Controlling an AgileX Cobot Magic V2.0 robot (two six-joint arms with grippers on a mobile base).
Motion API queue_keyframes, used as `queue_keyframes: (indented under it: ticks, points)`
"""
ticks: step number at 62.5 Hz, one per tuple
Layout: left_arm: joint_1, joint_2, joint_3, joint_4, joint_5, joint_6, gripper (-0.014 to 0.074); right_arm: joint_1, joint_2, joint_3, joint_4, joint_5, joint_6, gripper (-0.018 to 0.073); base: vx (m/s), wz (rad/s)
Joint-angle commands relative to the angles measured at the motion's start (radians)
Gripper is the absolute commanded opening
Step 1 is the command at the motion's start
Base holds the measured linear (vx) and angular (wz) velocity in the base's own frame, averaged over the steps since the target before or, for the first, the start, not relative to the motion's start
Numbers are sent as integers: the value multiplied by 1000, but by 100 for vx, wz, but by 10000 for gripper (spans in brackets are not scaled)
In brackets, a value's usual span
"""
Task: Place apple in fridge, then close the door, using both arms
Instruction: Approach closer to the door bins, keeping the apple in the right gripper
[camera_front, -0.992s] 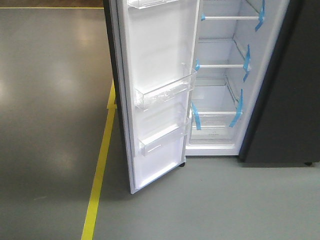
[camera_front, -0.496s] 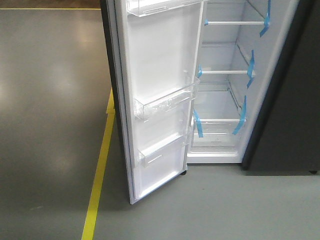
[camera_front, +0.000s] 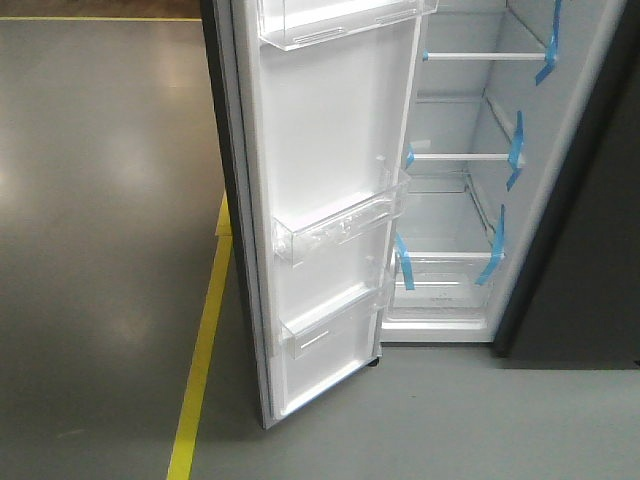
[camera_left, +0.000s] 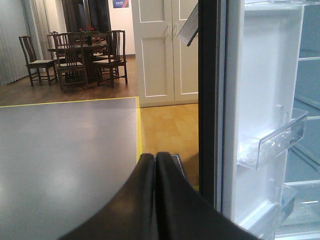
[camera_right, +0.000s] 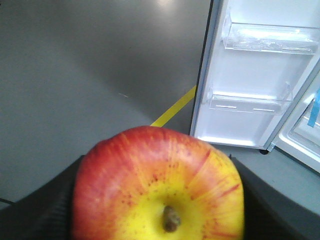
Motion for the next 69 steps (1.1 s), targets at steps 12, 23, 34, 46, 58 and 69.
queue_keyframes:
  ticks: [12,23,34,46,58,69]
  points:
    - [0,-16,21,-2,-70,-8,-6,1,13,-27,17,-66,-8,356,10,1]
    - [0,-16,21,-2,-70,-8,-6,1,13,-27,17,-66,-8,356,10,1]
    - [0,-16,21,-2,-70,-8,-6,1,13,-27,17,-66,-8,356,11,1]
    - [0,-16,21,-2,-70,-8,-6,1,13,-27,17,-65,-8,356,11,1]
    - [0,-16,21,-2,-70,-8,-6,1,13,-27,17,-65,-8,356,12,1]
    - [0,-16,21,-2,-70,-8,-6,1,13,-27,17,-65,-8,356,13,-2]
